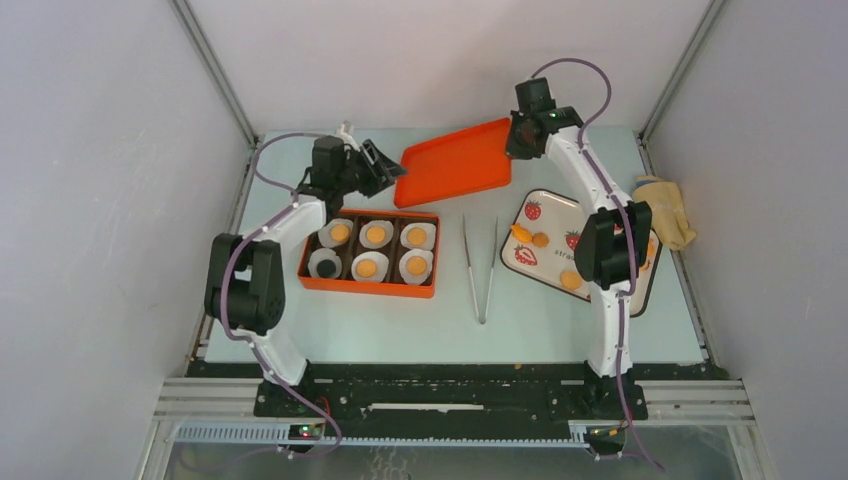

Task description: Pack the cookies

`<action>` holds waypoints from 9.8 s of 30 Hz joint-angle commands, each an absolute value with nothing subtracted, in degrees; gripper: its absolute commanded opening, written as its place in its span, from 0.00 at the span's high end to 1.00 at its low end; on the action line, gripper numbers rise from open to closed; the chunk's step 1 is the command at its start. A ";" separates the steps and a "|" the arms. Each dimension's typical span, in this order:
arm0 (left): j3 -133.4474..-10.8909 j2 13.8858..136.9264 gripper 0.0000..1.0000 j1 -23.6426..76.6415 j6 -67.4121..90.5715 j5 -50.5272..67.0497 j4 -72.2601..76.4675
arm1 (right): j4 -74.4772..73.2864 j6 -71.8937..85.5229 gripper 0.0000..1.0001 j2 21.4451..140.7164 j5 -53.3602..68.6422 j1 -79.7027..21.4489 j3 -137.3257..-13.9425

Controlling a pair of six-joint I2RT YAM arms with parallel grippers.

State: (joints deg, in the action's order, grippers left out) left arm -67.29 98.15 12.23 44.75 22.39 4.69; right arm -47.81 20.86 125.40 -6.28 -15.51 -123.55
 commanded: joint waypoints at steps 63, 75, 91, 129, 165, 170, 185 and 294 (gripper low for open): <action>-45.92 83.64 0.19 33.77 75.58 3.78 18.37 | -31.76 39.35 1.00 91.76 10.61 -15.48 -83.35; -48.08 89.46 0.20 34.78 77.89 1.18 17.56 | -34.08 40.99 1.00 82.38 6.17 -24.59 -78.03; -50.59 75.29 0.56 34.72 67.21 -9.36 5.87 | -37.28 43.67 1.00 71.12 -0.75 -39.96 -61.77; -73.49 83.87 0.32 16.53 50.71 11.12 -16.32 | -37.12 10.84 0.49 94.38 -32.29 -46.66 -79.64; -70.78 89.61 0.34 12.34 48.03 19.09 -11.48 | -27.29 -13.35 0.56 135.49 -49.22 -41.81 -103.41; -70.07 89.99 0.34 12.32 48.40 19.85 -10.32 | -25.59 -14.84 0.82 138.06 -52.33 -40.64 -108.13; -69.39 90.18 0.34 12.26 48.87 20.94 -8.09 | -29.11 -10.97 1.00 126.30 -48.11 -41.23 -110.07; -37.54 64.21 0.37 2.90 45.95 -23.45 -11.43 | 83.30 94.81 1.00 118.77 62.26 -30.04 -42.99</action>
